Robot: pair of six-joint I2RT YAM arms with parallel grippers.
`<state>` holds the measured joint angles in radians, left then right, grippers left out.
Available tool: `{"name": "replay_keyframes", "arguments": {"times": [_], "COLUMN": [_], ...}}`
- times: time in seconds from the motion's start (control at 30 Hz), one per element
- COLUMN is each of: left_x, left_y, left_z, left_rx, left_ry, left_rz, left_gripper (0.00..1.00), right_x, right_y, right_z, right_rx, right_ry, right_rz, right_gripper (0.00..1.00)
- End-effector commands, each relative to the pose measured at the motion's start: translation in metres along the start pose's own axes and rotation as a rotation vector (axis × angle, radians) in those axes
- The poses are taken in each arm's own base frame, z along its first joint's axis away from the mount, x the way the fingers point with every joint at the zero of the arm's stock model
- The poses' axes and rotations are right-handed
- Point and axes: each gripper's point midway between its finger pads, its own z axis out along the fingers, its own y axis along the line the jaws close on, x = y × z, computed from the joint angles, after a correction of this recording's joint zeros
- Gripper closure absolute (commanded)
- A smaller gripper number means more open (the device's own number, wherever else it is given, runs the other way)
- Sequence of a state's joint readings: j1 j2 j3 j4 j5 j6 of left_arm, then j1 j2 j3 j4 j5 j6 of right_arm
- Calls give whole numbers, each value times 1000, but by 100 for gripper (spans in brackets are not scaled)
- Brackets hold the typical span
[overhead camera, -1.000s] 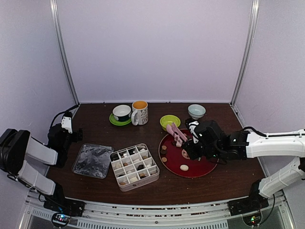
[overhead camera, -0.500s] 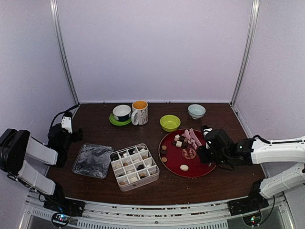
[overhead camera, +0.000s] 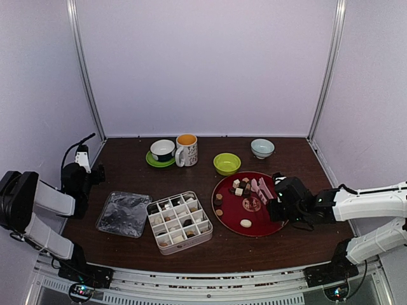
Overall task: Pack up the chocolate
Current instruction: Place the clamp on the plate.
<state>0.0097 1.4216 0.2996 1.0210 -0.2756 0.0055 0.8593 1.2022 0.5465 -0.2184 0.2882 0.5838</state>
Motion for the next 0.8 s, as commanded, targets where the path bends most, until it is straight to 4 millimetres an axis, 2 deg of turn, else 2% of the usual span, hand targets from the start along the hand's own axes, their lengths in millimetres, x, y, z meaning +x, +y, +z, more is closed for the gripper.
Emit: {"name": "replay_keyframes", "arguments": {"times": [0.0,0.3,0.4,0.47,0.57,0.77], "left_x": [-10,-11,-23,-31,-47,-54], "left_y": [5,6,19,26,24,21], "left_z": [4,3,-1,1,1,-16], "left_rx": [-21,-27,-99,-136,-104,-61], "left_ry": [-30,-35,-23,46,112,181], "left_rz": [-25,-22,-43,-40,-59,-205], "left_gripper": [2,2,2,2,2,2], "right_x": [1,8,13,16,20,15], "right_y": [-2,-7,-10,-10,-12,-12], "right_z": [4,7,9,9,10,8], "right_rx": [9,21,18,10,12,5], "right_ry": [-5,31,41,49,63,54], "right_rz": [21,13,33,41,44,34], "right_gripper": [67,63,62,62,59,54]}}
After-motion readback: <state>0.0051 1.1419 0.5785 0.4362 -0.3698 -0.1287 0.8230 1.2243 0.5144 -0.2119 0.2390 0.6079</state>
